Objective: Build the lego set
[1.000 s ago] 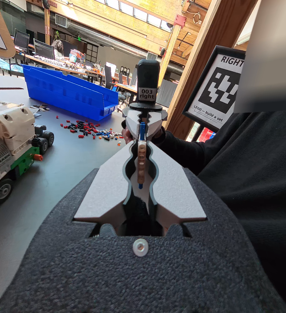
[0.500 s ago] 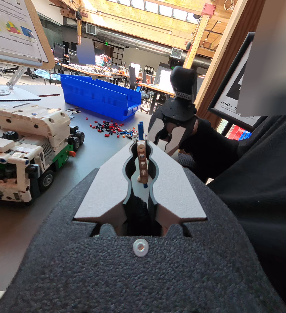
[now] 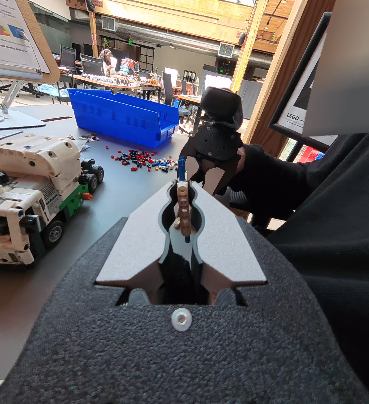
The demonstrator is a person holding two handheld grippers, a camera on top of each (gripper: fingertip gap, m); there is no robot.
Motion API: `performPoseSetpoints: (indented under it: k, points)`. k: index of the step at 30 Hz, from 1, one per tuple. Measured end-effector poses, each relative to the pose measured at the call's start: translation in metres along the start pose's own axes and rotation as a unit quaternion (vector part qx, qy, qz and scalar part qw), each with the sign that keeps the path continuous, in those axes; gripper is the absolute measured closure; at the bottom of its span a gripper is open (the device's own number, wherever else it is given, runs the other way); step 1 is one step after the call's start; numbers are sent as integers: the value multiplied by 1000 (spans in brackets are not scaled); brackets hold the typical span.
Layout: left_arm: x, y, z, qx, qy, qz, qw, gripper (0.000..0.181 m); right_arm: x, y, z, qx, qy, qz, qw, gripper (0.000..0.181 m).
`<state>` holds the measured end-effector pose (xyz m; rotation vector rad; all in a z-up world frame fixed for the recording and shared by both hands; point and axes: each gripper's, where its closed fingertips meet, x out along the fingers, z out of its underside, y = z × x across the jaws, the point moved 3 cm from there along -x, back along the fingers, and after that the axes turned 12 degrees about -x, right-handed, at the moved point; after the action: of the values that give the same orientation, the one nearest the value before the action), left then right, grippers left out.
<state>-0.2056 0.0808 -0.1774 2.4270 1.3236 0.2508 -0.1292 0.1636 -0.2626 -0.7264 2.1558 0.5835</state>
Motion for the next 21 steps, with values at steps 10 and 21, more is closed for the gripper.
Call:
performPoseSetpoints:
  k: [10,21]
  points:
    - [8,2,10,46,-39,-19,998,175,-113,20,-101,-39,309,48,949,175]
    - [11,11,16,77,-56,1,996,175,-54,5,-120,-107,183,-57,976,175]
